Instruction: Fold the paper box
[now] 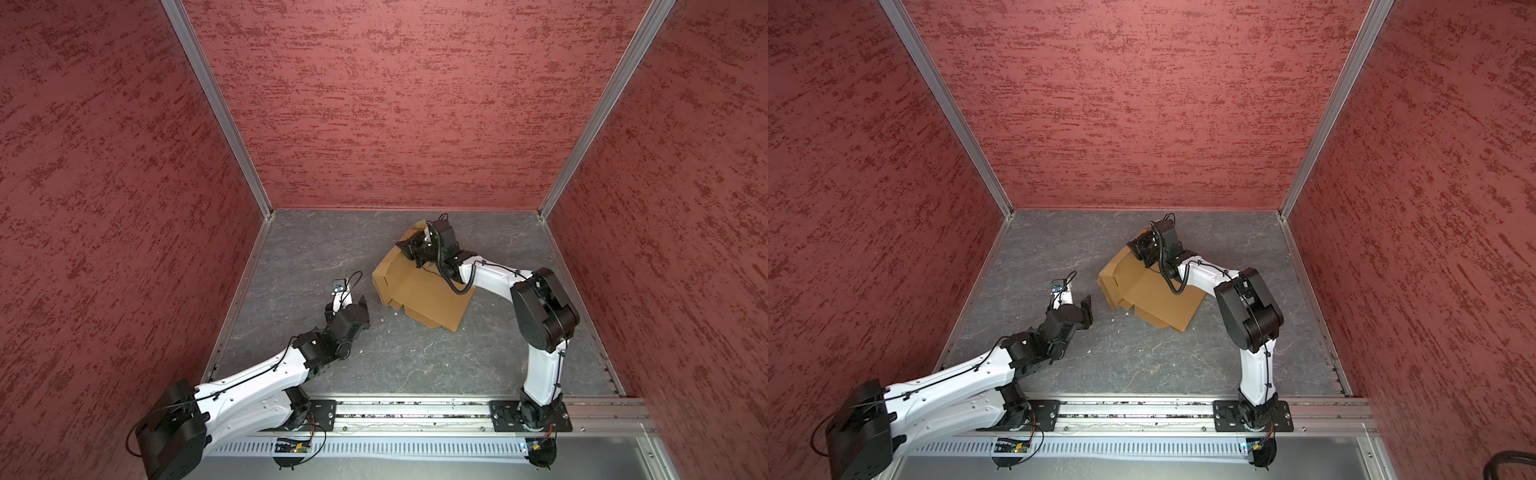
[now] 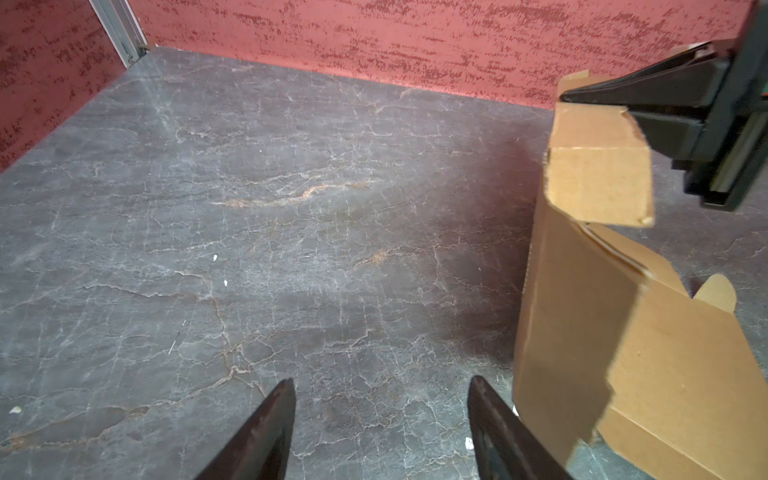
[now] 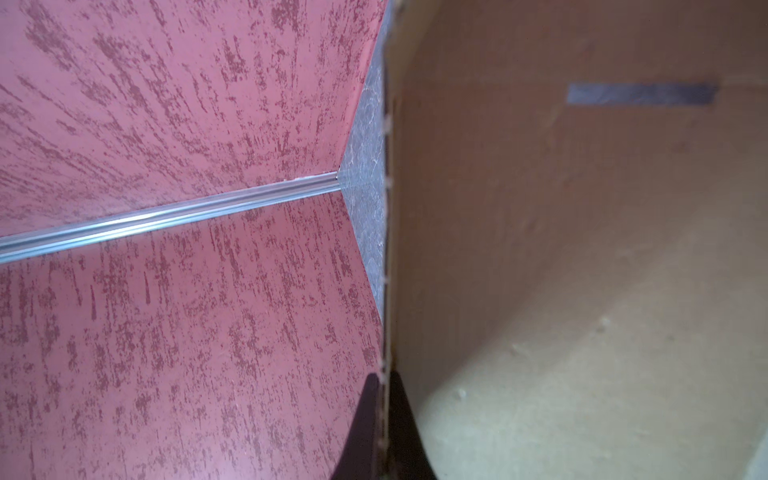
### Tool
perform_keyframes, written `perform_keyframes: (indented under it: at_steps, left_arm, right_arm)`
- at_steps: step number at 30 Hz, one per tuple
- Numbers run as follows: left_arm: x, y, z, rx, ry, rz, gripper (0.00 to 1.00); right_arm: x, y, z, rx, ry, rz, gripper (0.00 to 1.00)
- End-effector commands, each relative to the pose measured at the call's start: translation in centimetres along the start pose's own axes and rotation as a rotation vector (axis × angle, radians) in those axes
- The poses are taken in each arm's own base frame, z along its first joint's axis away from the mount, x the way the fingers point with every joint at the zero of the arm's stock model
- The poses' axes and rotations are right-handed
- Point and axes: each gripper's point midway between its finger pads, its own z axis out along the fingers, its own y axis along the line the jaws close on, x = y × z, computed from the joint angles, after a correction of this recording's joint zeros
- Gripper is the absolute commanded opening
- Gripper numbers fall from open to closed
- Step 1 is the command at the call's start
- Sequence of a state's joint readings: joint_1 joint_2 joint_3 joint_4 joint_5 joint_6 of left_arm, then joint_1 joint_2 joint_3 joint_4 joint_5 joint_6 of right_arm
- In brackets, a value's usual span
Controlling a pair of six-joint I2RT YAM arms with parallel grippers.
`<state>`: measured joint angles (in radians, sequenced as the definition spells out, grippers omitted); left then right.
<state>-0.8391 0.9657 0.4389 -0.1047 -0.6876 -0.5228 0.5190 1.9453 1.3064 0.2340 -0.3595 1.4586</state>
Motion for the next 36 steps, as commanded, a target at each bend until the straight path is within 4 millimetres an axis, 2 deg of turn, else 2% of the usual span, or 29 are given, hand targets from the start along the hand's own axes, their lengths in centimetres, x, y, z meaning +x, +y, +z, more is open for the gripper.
perform_keyframes:
  at_steps: [1, 7, 15, 18, 24, 31, 36]
  left_arm:
    - [-0.8, -0.7, 0.2, 0.023, -0.004, -0.041, 0.66]
    - [-0.9, -0.8, 0.8, 0.028, 0.005, -0.050, 0.67]
    - [-1.2, -2.8, 1.2, 0.102, 0.027, -0.035, 0.77]
    - [-0.9, -3.5, 1.3, 0.121, 0.048, -0.025, 0.77]
    - [-1.0, -3.7, 1.3, 0.120, 0.054, -0.020, 0.77]
    - [-3.9, -3.7, 0.1, 0.128, 0.034, -0.017, 0.80]
    - [-5.1, -4.9, -0.1, 0.280, 0.119, -0.097, 0.90]
  right_arm:
    - [0.3, 2.9, -1.4, -0.103, 0.018, -0.060, 0.04]
    - [1.1, 2.8, -1.6, -0.164, 0.060, -0.112, 0.05]
    - [2.3, 2.0, -1.8, -0.257, 0.124, -0.146, 0.04]
    - [2.5, 1.8, -1.9, -0.267, 0.128, -0.157, 0.04]
    - [2.6, 1.7, -2.1, -0.275, 0.127, -0.175, 0.04]
    - [2.6, 0.5, -2.0, -0.253, 0.125, -0.164, 0.04]
    - [2.5, 0.3, -1.7, -0.241, 0.128, -0.164, 0.04]
